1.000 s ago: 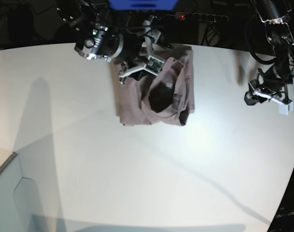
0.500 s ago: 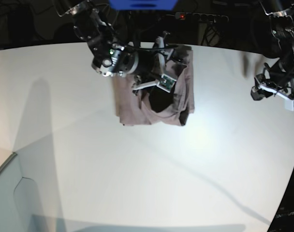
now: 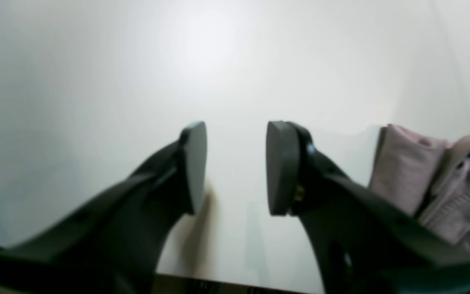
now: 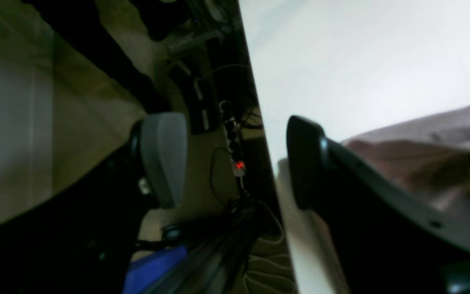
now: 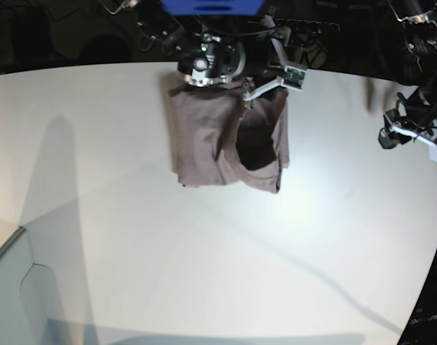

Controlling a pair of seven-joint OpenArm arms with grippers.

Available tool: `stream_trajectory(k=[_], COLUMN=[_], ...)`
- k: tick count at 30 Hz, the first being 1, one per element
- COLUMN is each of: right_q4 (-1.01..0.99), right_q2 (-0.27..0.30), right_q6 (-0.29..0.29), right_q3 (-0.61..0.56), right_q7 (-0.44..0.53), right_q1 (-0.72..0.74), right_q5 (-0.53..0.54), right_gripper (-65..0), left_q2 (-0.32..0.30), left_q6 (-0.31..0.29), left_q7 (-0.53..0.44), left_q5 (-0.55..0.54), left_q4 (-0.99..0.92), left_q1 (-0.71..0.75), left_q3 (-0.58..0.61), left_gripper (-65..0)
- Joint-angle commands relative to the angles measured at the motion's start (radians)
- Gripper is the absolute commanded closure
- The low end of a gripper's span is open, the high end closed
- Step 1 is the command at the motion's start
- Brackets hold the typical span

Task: Layout the t-shirt on the table in an organized manner, then fold the t-shirt properly
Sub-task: 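Lower the folded end with the right gripper onto the stack and release, then move the left gripper to the folded shirt's open edge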

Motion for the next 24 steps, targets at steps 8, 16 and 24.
stream_trajectory(k=[8,16,24], right_q4=[0.113,0.172,0.183], right_q2=[0.055,0.098,0.098], right_q6=[0.014,0.014,0.014], right_q3=[0.005,0.140,0.338], right_q7=[0.023,0.023,0.026], right_q1=[-0.042,-0.087,-0.150], right_q5=[0.016,0.015,0.016], right_gripper=[-39.6,-39.6,-39.6], left_q2=[-0.014,0.048,0.127], left_q6=[-0.005,-0.007,-0.005], left_q7=[-0.014,0.086,0.164], left_q5=[-0.014,-0.109,-0.218], left_q4=[0.029,0.196,0.369], left_q1=[-0.008,-0.016,-0.066], left_q3=[-0.006,-0.006,0.099], left_gripper=[-23.8,-31.4,-54.0])
